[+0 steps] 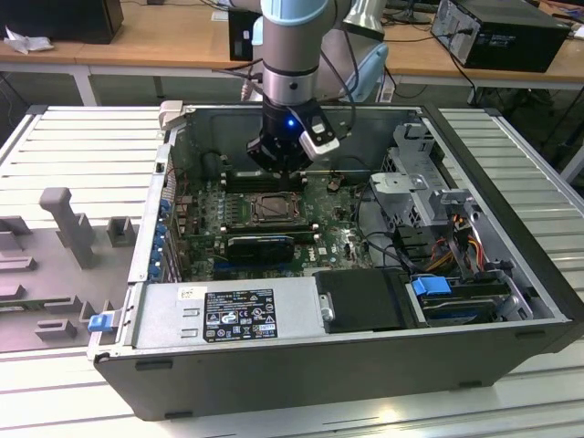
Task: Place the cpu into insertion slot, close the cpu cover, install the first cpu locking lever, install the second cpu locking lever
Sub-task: 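Install the first cpu locking lever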
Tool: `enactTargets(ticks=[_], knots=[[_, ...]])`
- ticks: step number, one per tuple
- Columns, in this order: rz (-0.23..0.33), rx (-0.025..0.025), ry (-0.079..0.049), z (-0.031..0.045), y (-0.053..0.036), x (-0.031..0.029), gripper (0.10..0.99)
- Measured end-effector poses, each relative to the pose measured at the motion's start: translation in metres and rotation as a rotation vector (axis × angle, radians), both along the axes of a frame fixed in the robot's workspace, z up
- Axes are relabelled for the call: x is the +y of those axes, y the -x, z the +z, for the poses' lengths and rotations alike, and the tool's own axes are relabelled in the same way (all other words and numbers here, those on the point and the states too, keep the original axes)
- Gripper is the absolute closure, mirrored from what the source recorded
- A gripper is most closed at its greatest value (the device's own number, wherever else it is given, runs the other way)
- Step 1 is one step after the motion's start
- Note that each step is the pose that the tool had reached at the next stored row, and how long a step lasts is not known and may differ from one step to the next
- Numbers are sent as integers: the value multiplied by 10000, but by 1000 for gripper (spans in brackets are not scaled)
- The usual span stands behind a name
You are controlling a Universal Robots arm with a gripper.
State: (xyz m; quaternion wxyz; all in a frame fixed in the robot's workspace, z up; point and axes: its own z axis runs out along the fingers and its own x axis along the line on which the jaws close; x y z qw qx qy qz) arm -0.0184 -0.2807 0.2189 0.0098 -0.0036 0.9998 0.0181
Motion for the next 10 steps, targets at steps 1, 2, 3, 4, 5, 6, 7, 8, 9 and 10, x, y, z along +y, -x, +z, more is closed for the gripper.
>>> enactTargets(ticks=[1,2,3,4,5,6,7,8,9,10], knots=[[2,1,2,1,0,-13,980],[0,2,4,1,0,-29,980],[1,2,3,1,0,-49,980],[-1,2,4,1,0,-65,980],[-1,2,4,1,0,-71,980],[-1,2,4,1,0,-76,980],[-1,2,5,1,0,-82,980],[-1,1,4,1,0,-85,980],[-1,2,4,1,0,-89,980],[0,2,4,1,0,-93,980]])
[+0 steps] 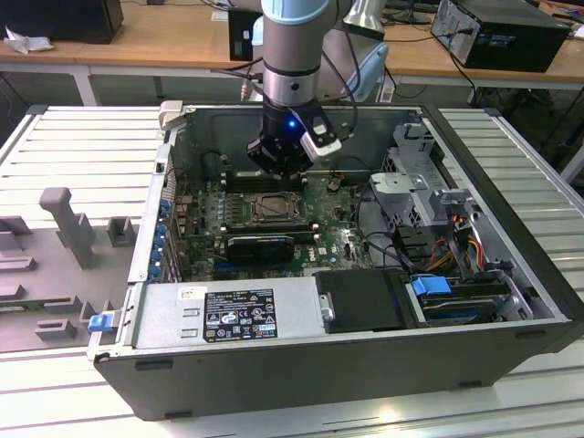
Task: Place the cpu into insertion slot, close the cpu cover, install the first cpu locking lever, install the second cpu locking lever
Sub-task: 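Install the first cpu locking lever, then install the second cpu locking lever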
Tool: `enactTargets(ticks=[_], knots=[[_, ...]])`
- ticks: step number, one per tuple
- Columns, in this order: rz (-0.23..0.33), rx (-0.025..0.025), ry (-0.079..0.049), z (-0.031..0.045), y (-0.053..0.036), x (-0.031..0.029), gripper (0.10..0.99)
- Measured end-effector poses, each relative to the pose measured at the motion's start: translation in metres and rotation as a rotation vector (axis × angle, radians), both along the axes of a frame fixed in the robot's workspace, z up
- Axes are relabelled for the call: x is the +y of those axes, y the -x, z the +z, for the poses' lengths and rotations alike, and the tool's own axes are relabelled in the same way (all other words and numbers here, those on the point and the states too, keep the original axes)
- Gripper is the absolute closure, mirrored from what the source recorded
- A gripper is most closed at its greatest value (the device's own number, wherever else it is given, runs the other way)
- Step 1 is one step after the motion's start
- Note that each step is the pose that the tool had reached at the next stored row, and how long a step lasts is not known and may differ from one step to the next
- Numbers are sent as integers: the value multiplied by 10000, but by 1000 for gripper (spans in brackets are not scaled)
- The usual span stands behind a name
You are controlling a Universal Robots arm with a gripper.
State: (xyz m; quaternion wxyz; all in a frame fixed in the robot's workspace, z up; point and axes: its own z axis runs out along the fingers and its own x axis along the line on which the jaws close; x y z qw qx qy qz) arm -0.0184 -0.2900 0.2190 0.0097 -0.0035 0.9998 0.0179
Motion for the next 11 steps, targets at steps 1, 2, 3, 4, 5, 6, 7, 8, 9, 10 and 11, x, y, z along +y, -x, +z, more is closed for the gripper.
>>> enactTargets(ticks=[1,2,3,4,5,6,7,8,9,10,11], knots=[[0,0,0,0,0,-9,980],[-1,-1,-1,0,0,-15,980],[0,0,0,0,0,-22,980],[0,0,0,0,0,-43,980],[-1,1,2,6,0,-49,980],[-2,0,3,25,0,-50,980],[-3,0,8,48,0,-50,980],[-1,0,12,76,0,-50,980],[0,0,24,104,0,-50,980],[1,0,36,124,-1,-50,980],[1,0,38,129,0,-50,980]])
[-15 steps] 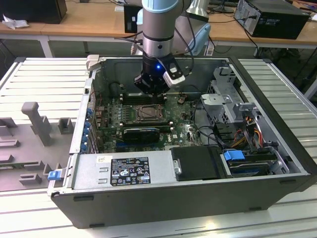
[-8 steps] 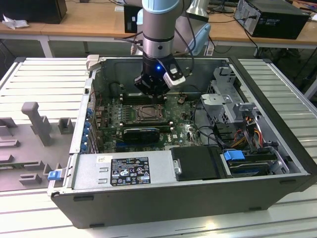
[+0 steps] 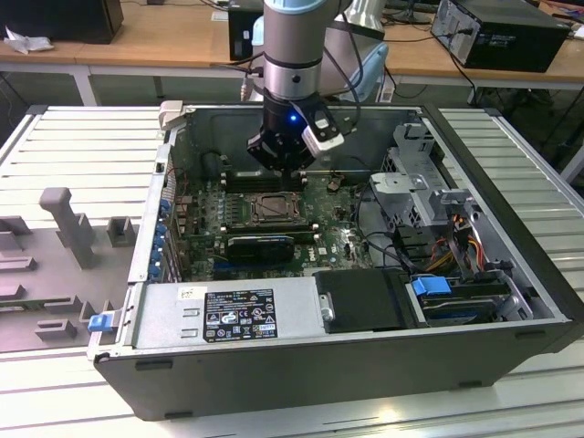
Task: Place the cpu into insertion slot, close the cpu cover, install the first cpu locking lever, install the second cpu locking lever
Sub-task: 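Install the second cpu locking lever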
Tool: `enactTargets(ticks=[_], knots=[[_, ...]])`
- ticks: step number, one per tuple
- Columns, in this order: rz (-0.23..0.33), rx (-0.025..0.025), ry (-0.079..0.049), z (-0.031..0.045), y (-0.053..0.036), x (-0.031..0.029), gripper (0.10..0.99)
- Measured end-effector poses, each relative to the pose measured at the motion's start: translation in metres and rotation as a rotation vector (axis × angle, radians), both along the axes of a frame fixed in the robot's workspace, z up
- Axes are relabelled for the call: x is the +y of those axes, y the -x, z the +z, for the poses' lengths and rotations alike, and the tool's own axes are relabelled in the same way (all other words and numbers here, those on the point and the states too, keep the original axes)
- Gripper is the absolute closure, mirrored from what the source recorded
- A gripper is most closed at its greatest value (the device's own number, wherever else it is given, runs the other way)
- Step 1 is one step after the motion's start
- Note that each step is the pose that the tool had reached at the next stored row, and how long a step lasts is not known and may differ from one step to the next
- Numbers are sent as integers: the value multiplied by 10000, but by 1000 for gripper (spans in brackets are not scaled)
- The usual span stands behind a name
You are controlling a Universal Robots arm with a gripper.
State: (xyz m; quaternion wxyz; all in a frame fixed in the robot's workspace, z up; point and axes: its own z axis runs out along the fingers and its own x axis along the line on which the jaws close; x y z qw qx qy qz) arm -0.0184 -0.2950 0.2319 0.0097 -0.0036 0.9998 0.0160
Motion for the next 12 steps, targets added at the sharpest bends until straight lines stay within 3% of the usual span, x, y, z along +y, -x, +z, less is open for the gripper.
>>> enactTargets(ticks=[12], knots=[[-1,-1,0,-2,0,-64,980]])
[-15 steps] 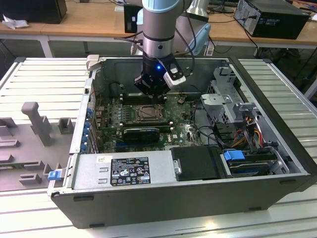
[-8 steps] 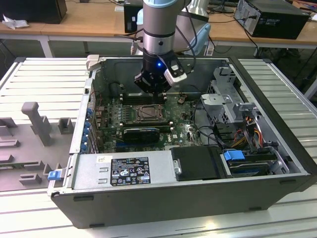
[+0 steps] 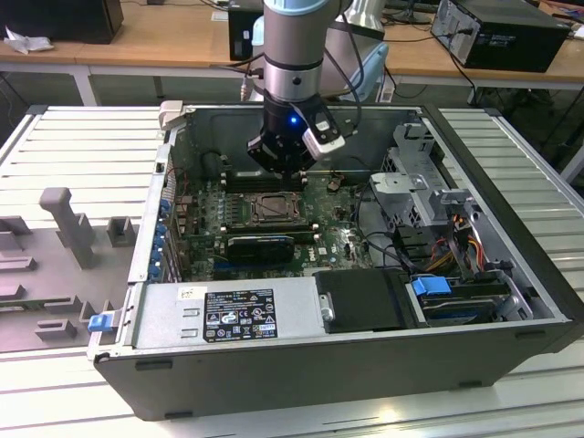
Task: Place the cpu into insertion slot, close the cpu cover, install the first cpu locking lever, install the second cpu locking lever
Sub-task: 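Install the second cpu locking lever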
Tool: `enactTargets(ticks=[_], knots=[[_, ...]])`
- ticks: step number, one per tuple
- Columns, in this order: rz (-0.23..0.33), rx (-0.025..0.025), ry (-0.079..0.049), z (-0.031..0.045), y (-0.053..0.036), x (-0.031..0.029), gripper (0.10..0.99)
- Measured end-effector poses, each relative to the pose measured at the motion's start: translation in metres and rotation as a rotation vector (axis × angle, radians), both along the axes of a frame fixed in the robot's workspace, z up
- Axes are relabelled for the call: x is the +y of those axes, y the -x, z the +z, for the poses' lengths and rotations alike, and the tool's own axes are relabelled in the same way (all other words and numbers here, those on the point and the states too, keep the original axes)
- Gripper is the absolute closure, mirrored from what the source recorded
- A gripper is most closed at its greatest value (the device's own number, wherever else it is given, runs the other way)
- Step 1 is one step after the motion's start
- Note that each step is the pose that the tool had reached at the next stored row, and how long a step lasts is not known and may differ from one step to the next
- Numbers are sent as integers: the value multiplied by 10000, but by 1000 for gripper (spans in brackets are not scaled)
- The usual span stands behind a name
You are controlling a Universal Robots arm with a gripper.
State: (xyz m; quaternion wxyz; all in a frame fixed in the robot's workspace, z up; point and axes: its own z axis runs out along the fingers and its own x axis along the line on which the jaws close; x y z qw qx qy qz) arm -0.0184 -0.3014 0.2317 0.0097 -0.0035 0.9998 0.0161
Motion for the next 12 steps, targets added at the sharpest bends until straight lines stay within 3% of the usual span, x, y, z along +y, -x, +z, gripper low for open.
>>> enactTargets(ticks=[12], knots=[[0,0,0,0,0,-61,980]])
